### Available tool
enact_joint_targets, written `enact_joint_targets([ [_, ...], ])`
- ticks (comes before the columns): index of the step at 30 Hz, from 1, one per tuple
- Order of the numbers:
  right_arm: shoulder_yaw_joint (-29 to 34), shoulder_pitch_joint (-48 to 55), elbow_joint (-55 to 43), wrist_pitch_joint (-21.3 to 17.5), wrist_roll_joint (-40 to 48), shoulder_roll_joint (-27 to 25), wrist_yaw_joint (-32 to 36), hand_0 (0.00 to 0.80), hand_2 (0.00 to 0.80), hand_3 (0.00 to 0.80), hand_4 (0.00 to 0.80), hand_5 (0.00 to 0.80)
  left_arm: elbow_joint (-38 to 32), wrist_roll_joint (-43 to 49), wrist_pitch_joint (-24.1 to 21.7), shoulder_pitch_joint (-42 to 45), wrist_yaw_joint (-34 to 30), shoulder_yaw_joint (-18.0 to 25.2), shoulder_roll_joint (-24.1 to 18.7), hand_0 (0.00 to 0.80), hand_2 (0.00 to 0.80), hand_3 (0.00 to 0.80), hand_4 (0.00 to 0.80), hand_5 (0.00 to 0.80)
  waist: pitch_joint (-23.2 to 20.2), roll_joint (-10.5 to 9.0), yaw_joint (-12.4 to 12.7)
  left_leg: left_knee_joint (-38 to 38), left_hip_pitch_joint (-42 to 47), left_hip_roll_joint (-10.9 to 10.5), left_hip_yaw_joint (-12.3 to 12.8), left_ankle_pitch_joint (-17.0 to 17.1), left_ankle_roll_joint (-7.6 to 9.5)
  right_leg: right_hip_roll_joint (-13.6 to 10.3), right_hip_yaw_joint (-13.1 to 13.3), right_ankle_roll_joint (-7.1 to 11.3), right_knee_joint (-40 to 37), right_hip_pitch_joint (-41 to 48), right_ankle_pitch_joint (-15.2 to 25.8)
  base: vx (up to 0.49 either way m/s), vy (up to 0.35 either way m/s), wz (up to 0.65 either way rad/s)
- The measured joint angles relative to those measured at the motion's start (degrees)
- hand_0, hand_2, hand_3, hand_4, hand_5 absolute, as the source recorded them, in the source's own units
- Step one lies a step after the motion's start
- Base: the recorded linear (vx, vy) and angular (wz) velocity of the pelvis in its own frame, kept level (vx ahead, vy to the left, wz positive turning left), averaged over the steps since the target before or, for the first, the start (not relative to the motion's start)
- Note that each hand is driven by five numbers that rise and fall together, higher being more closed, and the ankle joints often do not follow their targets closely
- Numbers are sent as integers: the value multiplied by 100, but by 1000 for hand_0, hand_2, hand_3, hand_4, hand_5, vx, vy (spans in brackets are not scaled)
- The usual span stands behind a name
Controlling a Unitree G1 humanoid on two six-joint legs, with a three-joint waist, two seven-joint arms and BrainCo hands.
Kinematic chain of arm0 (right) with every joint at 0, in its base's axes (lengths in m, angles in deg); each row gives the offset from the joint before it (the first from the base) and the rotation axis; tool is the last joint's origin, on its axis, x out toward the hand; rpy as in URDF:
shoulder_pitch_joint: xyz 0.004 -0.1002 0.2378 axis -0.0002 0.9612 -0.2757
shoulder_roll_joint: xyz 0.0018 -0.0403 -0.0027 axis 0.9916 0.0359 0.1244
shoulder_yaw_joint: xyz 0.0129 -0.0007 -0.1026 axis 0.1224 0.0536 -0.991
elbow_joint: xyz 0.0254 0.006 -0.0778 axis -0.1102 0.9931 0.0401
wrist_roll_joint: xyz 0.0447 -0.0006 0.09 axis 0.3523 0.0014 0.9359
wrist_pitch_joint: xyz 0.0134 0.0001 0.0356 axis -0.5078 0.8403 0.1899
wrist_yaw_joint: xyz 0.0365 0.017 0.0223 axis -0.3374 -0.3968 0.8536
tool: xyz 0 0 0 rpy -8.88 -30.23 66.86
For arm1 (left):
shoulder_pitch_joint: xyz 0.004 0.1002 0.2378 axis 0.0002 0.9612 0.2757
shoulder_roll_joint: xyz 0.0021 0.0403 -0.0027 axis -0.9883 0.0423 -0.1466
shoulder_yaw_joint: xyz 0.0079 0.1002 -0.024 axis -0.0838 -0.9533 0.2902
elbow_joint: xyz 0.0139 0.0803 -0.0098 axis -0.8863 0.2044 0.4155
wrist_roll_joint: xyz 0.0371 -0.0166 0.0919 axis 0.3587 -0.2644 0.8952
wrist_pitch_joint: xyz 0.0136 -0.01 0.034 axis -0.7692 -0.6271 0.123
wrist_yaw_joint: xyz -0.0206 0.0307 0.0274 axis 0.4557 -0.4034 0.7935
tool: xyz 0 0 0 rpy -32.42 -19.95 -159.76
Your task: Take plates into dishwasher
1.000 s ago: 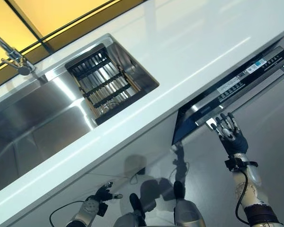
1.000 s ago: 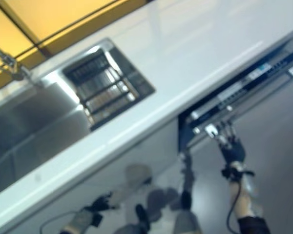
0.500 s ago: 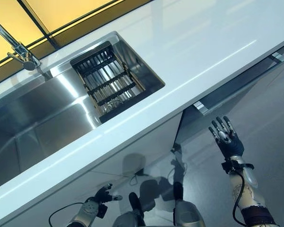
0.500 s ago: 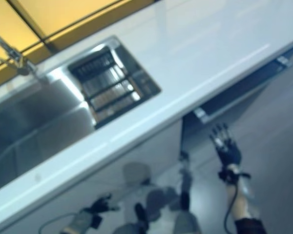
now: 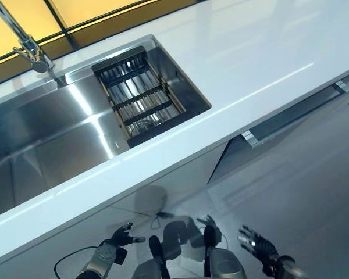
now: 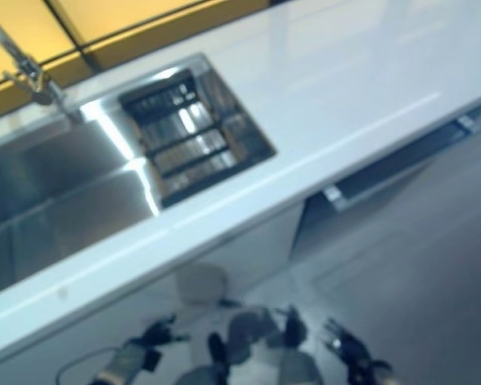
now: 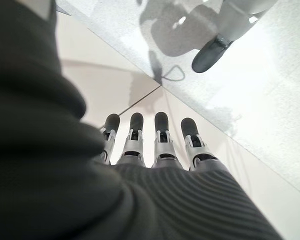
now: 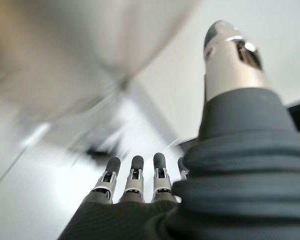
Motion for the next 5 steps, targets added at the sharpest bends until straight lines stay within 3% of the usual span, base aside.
enact_joint_targets([
  [2, -291, -124, 6, 130, -597, -125, -317, 0, 0, 0, 0, 0, 1, 3, 58, -6, 0, -19, -11, 0, 0, 0, 0, 0, -26, -57, 120, 18, 34, 19, -44, -10, -11, 14, -12, -19, -3, 79, -23, 22, -20, 10],
  [5, -561, -564, 58, 596, -916, -77, -478, 0, 0, 0, 0, 0, 163, 0, 91, -69, -5, -67, 20, 0, 0, 0, 0, 0, -103, -112, 319, 103, 31, 55, -315, -23, -8, 94, -14, -69, -2, 263, -106, 43, -2, 35],
])
